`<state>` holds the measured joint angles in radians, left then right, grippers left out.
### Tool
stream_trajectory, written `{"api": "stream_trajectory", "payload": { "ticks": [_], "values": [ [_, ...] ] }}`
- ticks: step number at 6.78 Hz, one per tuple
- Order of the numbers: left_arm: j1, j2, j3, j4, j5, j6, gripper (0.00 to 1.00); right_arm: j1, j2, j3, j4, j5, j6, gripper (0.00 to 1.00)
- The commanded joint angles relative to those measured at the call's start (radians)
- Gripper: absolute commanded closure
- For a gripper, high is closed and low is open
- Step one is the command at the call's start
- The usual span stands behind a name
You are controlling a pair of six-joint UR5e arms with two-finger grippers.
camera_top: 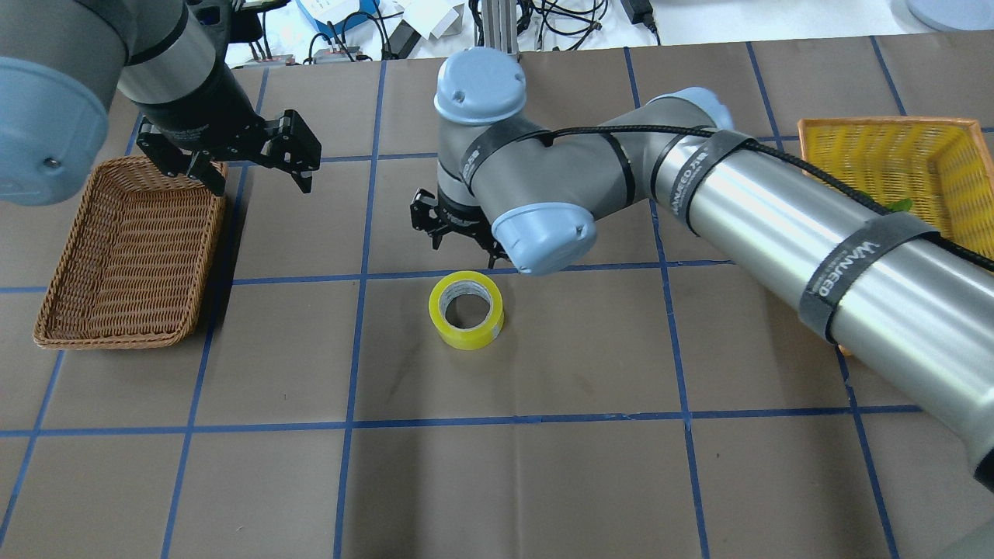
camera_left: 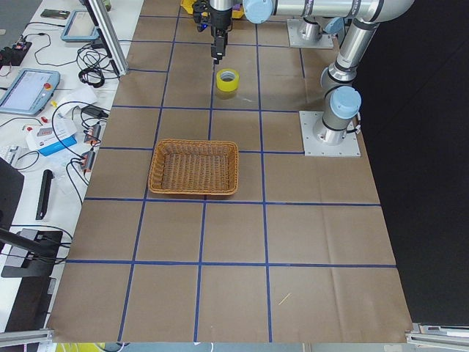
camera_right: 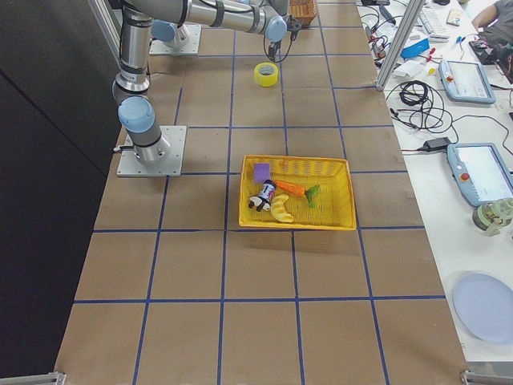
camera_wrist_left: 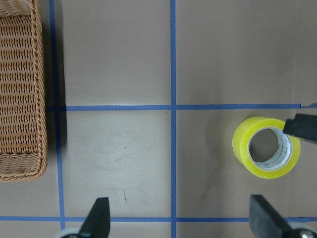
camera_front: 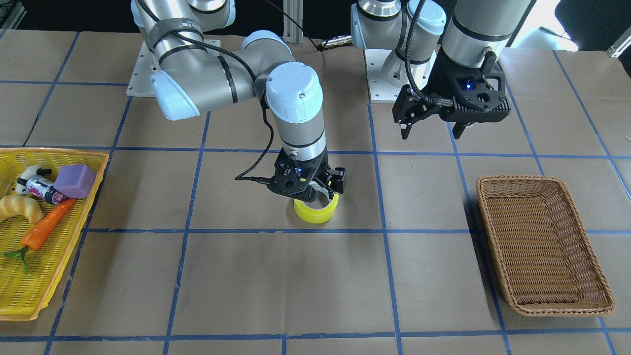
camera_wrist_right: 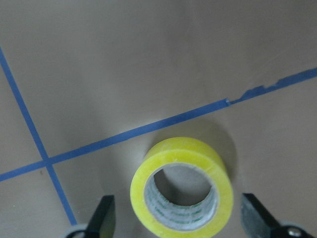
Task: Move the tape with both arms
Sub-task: 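Reach the left gripper to the tape roll while the right arm withdraws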
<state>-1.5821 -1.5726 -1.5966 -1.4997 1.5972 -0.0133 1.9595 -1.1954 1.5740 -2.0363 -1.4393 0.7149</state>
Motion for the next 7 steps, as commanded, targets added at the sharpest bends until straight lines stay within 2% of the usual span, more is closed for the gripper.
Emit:
{"api": "stream_trajectory", "payload": {
  "ticks": [1,2,3,4,5,7],
  "values": [
    [-0.053,-0.018,-0.075,0.012,-0.043,-0.064,0.00,-0.248,-0.149,-0.017,0.158,-0.062,-0.328,0.00],
    [-0.112,-0.021,-0.151,0.063,-0.049,-0.113,0.00,-0.346,-0.220,-0.017,0.235,-0.070,-0.476,0.00],
    [-0.155,-0.052,-0.237,0.175,-0.048,-0.123,0.00,-0.372,-0.252,-0.009,0.275,-0.075,-0.524,0.00],
    [-0.171,-0.142,-0.305,0.358,-0.049,-0.128,0.00,-0.369,-0.263,0.001,0.301,-0.088,-0.563,0.00],
    [-0.185,-0.215,-0.316,0.472,-0.056,-0.129,0.00,-0.372,-0.262,0.003,0.304,-0.090,-0.581,0.00],
    [-0.237,-0.328,-0.307,0.492,-0.060,-0.116,0.00,-0.370,-0.262,0.009,0.308,-0.095,-0.588,0.00]
  ]
}}
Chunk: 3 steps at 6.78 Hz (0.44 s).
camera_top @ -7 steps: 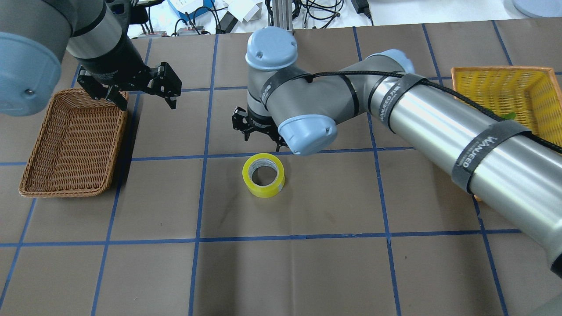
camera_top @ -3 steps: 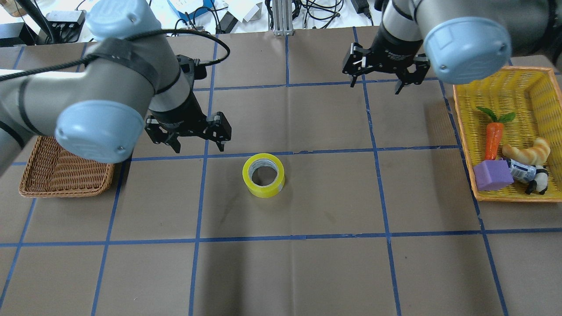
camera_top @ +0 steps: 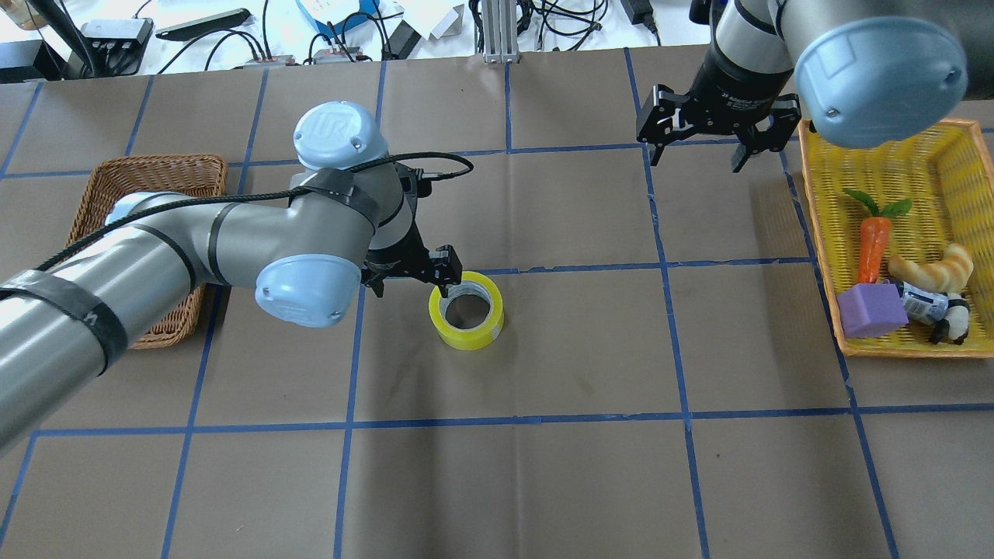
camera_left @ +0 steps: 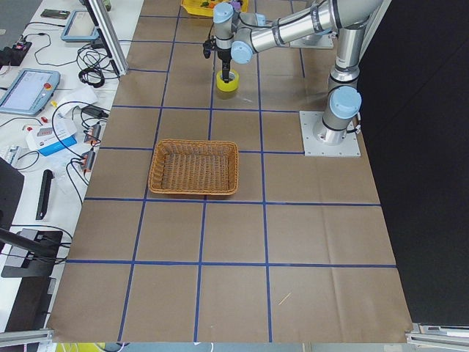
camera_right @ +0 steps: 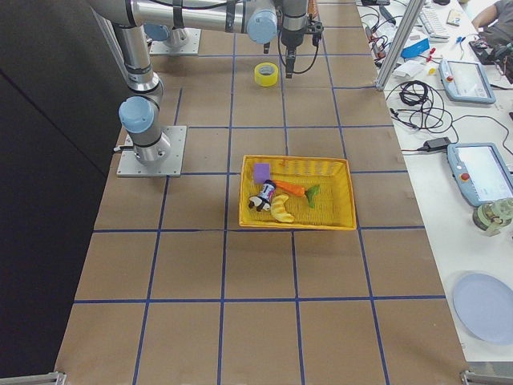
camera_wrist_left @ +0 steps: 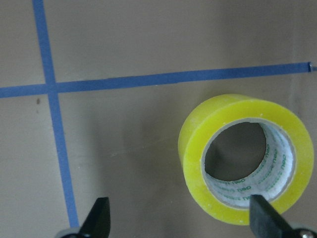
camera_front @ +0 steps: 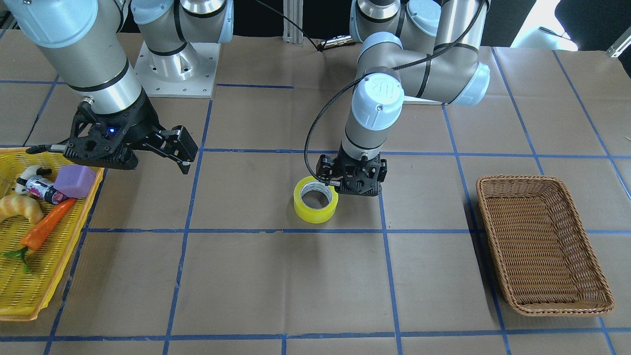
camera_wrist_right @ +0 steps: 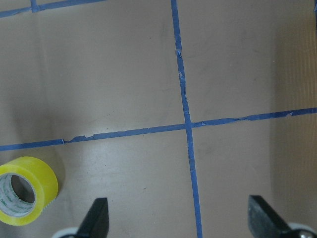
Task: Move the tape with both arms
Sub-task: 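Reach the left gripper to the tape roll while the right arm withdraws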
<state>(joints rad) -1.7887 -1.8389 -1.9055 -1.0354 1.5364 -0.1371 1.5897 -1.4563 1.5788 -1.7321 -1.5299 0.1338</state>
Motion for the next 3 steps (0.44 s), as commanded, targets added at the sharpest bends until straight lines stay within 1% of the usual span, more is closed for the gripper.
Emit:
{"api": "stream_trajectory", "payload": {
  "ticks": [1,2,3],
  "values": [
    [-0.032,-0.086,0.000,0.059,-0.002,0.010,0.00,0.000,-0.003,0.013,0.003,-0.054,-0.023,0.00],
    [-0.037,-0.115,0.000,0.072,-0.004,0.013,0.14,0.003,-0.012,0.012,0.015,-0.056,-0.032,0.00],
    [-0.041,-0.126,0.000,0.078,0.005,0.061,0.54,0.006,-0.016,0.010,0.035,-0.049,-0.042,0.00]
  ]
}}
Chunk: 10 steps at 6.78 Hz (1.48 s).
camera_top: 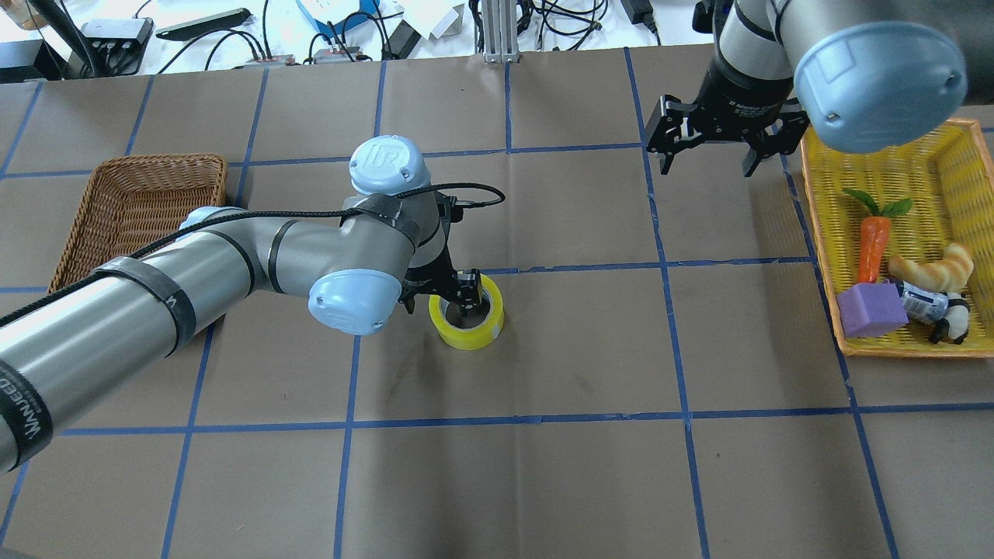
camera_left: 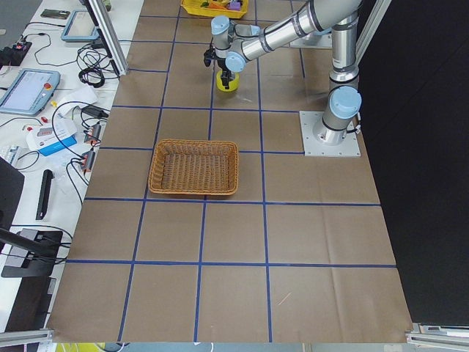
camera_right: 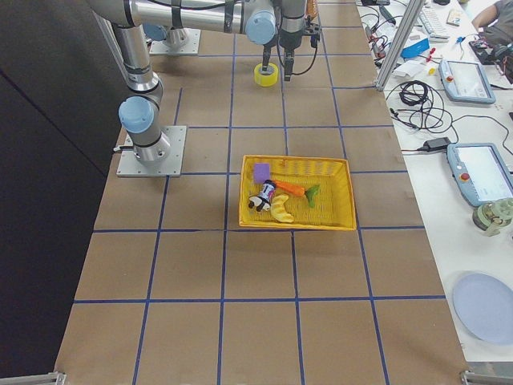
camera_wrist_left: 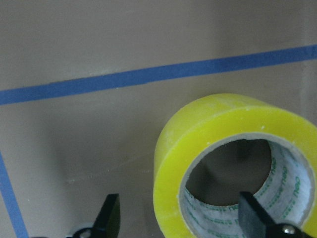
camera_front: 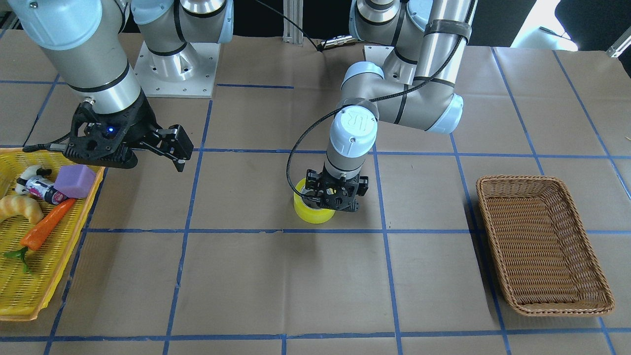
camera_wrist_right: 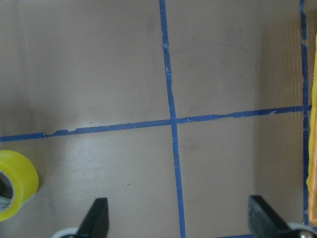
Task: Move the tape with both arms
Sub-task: 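Grasp the tape roll rim with the left gripper and lift, then carry the tape roll with the left gripper into the wicker basket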
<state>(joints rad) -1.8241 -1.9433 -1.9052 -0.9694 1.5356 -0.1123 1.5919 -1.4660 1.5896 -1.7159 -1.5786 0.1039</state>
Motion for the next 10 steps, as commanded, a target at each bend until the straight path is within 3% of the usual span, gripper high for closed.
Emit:
{"api": "stream_trajectory", "payload": {
  "ticks": [1,2,5,7,8,10],
  "values": [
    [-0.007,-0.022,0.002,0.015,0.009,0.078,0.75,-0.001,-0.002,0.003,0.022,-0.006,-0.117,0.00],
    [-0.007,-0.013,0.000,0.012,0.011,0.080,0.90,-0.004,-0.004,0.003,0.024,-0.011,-0.150,0.00],
    [0.044,0.055,0.032,0.046,0.018,0.079,0.90,-0.001,-0.005,0.000,0.022,-0.012,-0.125,0.00],
    [0.243,0.099,0.084,0.034,0.111,0.120,0.90,-0.001,-0.004,0.001,0.010,0.005,-0.135,0.00],
    [0.352,0.142,0.142,-0.039,0.113,0.266,0.90,-0.001,0.004,0.004,0.010,0.005,-0.135,0.00],
    [0.596,0.075,0.237,-0.066,0.153,0.687,0.90,-0.001,0.006,0.004,0.007,0.005,-0.131,0.00]
  ]
}}
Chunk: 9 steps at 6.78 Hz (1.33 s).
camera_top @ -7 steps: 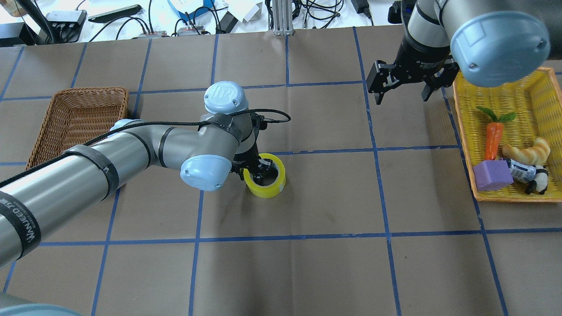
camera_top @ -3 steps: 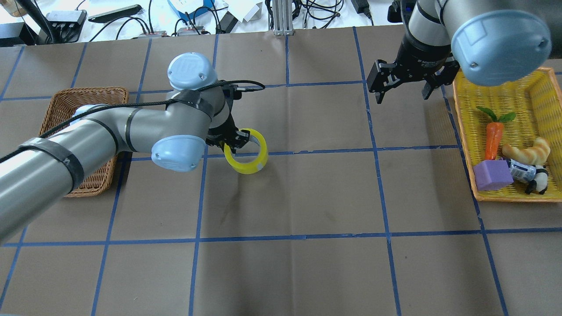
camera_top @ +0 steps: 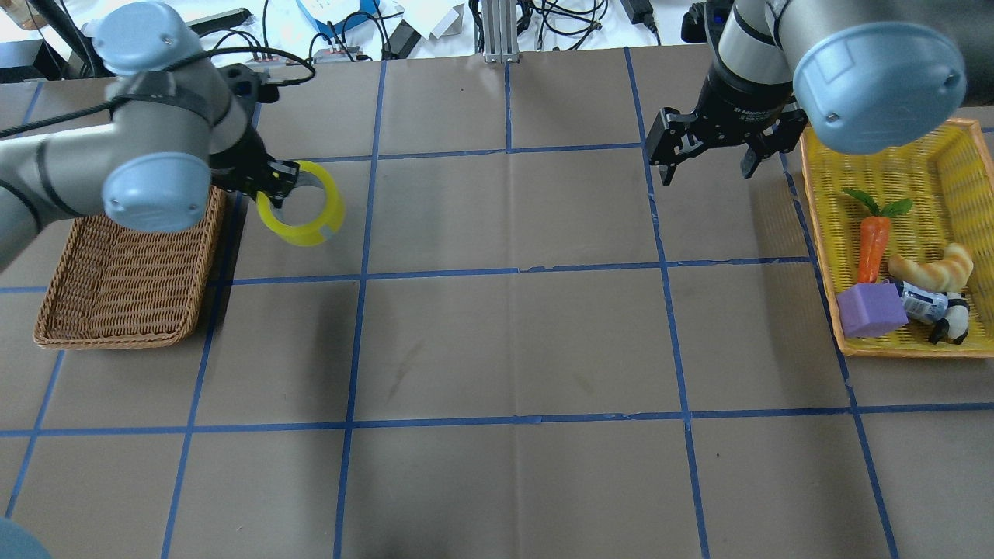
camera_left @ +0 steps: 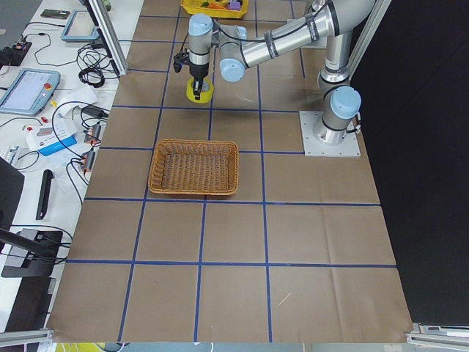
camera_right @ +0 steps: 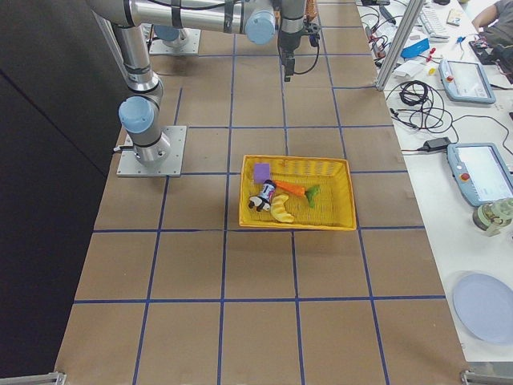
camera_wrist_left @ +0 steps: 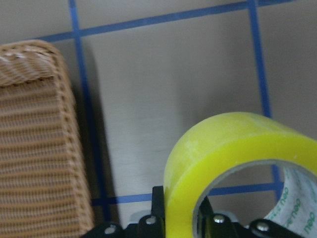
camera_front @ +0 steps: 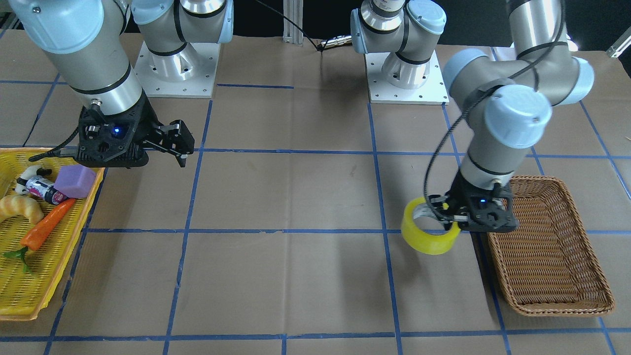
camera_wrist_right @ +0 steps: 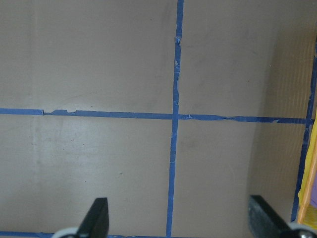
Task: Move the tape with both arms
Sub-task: 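Carry the tape roll with the left gripper into the wicker basket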
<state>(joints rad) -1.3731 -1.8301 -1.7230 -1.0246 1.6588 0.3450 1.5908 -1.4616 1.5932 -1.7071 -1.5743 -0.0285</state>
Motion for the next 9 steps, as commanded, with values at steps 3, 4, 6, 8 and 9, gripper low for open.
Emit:
{"api": "stream_trajectory", "payload": {
  "ticks": [3,4,6,8,9],
  "values": [
    [0.346,-0.165,0.094,-0.005,0.039,0.376,0.80,0.002,0.001,0.002,0.010,0.000,-0.001,0.00],
    [0.356,-0.194,0.079,0.032,0.042,0.376,0.63,0.002,0.001,0.004,0.010,0.000,-0.004,0.00],
    [0.356,-0.178,0.094,0.006,0.036,0.359,0.00,0.002,0.000,0.002,0.012,-0.001,-0.002,0.00],
    [0.281,-0.018,0.117,-0.254,-0.052,0.205,0.00,0.003,0.003,0.001,-0.002,0.000,-0.004,0.00],
    [0.185,0.073,0.143,-0.363,-0.071,0.087,0.00,0.002,0.001,-0.001,-0.002,0.002,-0.004,0.00]
  ]
}}
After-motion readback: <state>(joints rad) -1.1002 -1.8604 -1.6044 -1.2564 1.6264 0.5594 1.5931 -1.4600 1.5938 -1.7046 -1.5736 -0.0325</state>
